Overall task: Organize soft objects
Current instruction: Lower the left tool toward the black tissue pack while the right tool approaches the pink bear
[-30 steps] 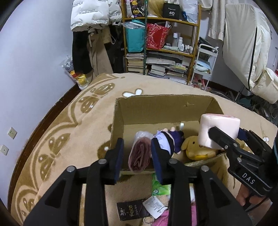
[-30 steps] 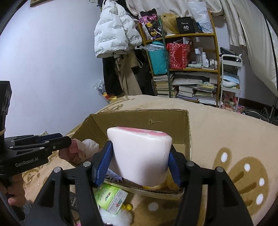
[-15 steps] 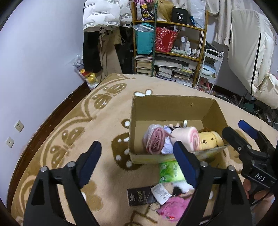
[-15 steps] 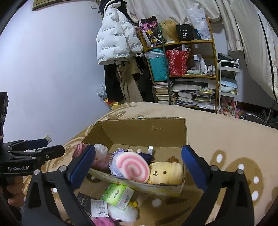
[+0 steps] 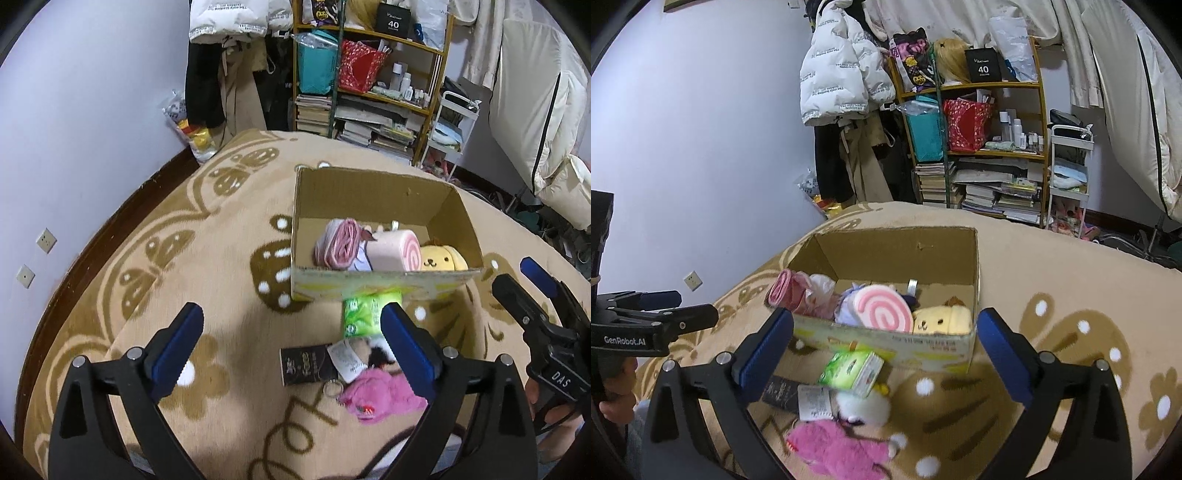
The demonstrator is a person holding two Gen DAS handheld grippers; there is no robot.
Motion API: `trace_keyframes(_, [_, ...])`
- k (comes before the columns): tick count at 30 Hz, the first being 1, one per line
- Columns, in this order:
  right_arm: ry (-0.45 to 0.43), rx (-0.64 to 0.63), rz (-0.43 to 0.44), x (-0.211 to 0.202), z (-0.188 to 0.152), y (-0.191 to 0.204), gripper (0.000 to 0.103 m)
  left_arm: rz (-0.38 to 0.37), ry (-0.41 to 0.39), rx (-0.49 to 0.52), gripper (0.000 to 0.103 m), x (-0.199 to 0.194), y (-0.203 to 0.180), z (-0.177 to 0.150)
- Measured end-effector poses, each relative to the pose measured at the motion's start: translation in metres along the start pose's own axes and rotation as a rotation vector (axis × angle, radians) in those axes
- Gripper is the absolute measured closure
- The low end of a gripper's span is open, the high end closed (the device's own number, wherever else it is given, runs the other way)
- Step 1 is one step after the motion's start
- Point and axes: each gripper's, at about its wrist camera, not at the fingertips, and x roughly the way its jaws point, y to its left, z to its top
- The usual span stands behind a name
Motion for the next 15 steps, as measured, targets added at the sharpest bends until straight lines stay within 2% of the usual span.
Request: trace_keyframes(15, [0.135, 0.030, 0.014, -0.003, -0.033, 0.017, 0.000, -0.025, 0.150, -0.038, 0.007, 0.012, 0.007, -0.023])
